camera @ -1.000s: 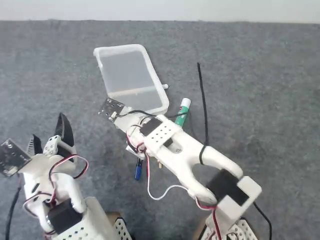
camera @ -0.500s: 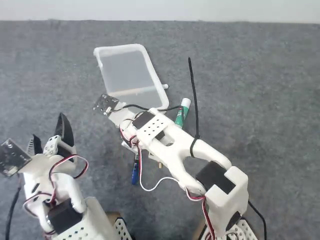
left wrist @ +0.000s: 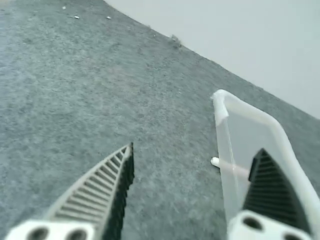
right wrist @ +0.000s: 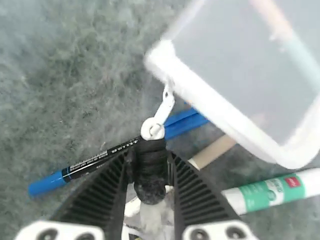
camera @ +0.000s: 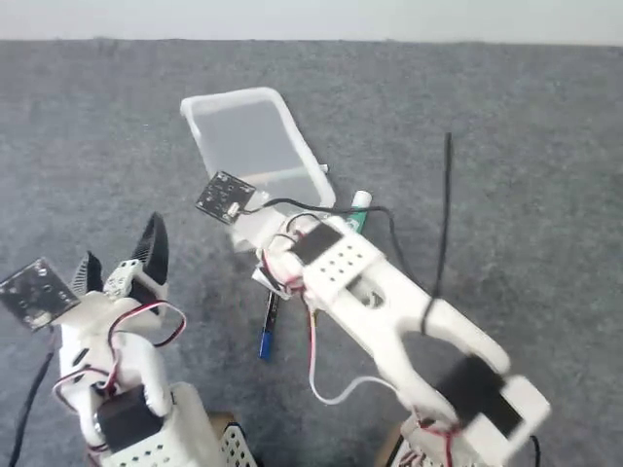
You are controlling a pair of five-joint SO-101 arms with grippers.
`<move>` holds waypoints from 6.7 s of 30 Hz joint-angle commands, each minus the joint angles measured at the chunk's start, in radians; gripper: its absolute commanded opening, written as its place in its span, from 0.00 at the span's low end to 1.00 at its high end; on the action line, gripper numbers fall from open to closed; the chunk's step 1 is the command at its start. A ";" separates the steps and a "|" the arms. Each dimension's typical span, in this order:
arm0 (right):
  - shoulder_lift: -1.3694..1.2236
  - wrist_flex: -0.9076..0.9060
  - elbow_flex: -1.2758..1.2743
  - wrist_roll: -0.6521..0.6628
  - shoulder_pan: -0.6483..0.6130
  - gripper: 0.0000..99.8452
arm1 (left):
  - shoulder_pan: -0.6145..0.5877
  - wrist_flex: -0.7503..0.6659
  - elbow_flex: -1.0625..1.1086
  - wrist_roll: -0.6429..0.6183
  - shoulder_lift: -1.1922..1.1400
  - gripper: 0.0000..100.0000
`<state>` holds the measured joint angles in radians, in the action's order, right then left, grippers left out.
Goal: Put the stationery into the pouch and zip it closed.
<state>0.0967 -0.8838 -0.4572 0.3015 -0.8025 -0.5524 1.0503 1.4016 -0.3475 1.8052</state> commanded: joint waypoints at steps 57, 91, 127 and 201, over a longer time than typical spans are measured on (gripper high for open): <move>0.731 0.099 -0.351 0.011 -0.059 0.01 | 0.376 -0.107 0.131 0.270 0.018 0.32; 0.826 0.047 -0.359 -0.075 0.114 0.01 | 0.230 -0.109 0.097 0.328 0.018 0.05; 0.826 0.041 -0.321 -0.261 0.292 0.01 | 0.222 -0.107 0.101 0.328 0.018 0.05; 1.254 -0.005 -0.460 -0.081 0.297 0.18 | 0.166 -0.112 0.084 0.327 0.018 0.01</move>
<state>1.3779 -0.9191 -0.9406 0.2110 -0.5355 -0.3775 0.9429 1.5520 0.0038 1.8052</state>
